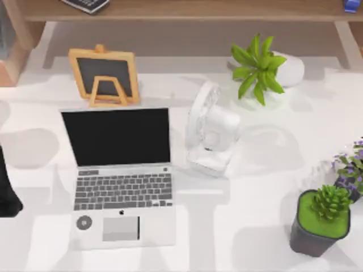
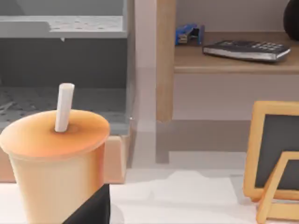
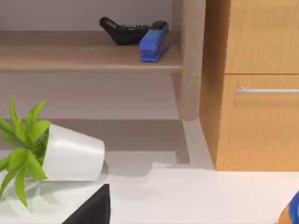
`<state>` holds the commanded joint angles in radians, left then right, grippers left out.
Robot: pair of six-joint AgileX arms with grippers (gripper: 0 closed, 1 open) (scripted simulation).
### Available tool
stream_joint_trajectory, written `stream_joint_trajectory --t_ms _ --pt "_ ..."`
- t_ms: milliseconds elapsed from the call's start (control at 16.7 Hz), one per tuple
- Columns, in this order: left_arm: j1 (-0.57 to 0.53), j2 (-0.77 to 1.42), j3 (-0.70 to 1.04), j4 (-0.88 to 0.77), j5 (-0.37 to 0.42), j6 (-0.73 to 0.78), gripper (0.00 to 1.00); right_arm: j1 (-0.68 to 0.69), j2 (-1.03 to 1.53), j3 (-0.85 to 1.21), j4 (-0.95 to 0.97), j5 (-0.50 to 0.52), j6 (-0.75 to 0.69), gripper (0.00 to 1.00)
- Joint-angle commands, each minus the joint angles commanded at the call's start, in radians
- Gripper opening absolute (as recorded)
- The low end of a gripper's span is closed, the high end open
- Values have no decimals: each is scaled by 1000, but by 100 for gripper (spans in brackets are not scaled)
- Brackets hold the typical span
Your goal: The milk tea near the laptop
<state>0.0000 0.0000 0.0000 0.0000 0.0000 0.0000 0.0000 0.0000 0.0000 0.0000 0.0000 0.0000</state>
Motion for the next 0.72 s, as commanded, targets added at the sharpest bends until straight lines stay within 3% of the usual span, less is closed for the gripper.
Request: stream_joint_trajectory --t_ms 300,720 --pt "56 57 24 61 31 35 100 0 0 0 0 0 0 100" --pt "254 515 108 457 241 73 100 0 0 0 0 0 0 100"
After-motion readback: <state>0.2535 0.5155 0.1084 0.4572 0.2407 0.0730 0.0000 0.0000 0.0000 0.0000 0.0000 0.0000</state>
